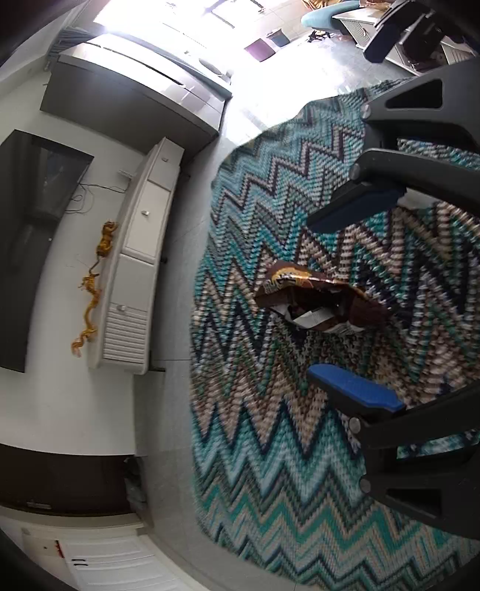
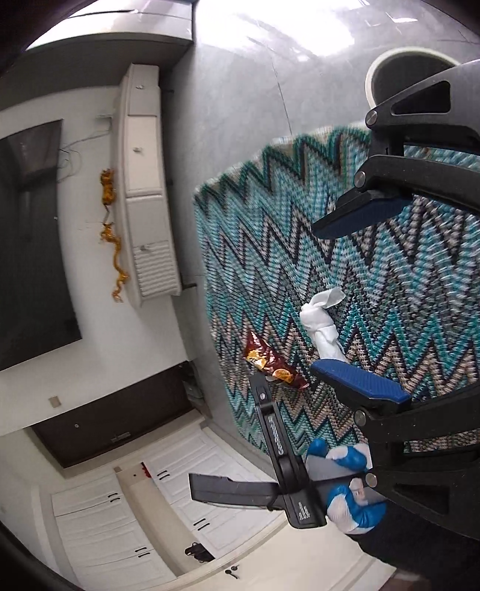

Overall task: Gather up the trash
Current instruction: 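Grasp the white tissue with the right tool while the left tool grasps the brown chip bag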

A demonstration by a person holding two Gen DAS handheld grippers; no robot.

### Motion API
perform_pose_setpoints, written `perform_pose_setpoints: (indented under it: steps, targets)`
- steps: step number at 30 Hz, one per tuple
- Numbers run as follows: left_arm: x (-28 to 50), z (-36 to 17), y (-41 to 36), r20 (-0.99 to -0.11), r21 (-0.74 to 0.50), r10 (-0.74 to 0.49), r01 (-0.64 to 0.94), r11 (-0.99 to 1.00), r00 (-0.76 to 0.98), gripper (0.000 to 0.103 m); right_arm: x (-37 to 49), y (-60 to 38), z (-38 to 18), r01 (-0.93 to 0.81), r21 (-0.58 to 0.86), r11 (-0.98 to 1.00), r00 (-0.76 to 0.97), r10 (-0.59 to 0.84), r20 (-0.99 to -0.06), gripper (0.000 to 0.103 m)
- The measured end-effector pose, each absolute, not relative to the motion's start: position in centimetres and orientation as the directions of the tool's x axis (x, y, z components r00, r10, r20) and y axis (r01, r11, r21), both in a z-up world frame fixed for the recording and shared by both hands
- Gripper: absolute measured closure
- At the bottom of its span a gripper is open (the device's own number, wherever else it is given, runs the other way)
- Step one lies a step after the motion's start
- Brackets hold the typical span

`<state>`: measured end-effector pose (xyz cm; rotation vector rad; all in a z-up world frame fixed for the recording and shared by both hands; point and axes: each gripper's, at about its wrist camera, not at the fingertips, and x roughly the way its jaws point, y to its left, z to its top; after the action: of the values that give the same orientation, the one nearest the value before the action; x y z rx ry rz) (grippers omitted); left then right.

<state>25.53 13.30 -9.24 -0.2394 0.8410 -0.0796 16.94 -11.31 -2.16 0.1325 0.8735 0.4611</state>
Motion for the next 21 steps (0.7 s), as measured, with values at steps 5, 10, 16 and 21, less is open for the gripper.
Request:
perform_pose_setpoints:
  steps: [5, 10, 16, 21]
  targets:
    - [27.2, -11.9, 13.5, -0.741, -0.283, -0.210, -0.013, 0.959, 0.638, 0.031, 19.5, -9.7, -5.5, -0.339, 0.344, 0.875, 0.492, 0.477, -0.728, 0.038]
    - [27.5, -12.8, 13.7, -0.740, -0.299, -0.232, 0.001, 0.954, 0.631, 0.049, 21.2, -8.1, -8.0, -0.343, 0.374, 0.862, 0.441, 0.499, -0.746, 0.038]
    - [27.3, -12.9, 13.4, -0.735, -0.298, -0.243, 0.021, 0.954, 0.633, 0.074, 21.5, -7.0, -9.3, -0.362, 0.377, 0.853, 0.402, 0.508, -0.762, 0.055]
    - [27.1, -12.4, 12.4, -0.732, -0.269, -0.235, 0.045, 0.962, 0.640, 0.083, 20.7, -6.5, -9.1, -0.388, 0.369, 0.844, 0.394, 0.515, -0.761, 0.083]
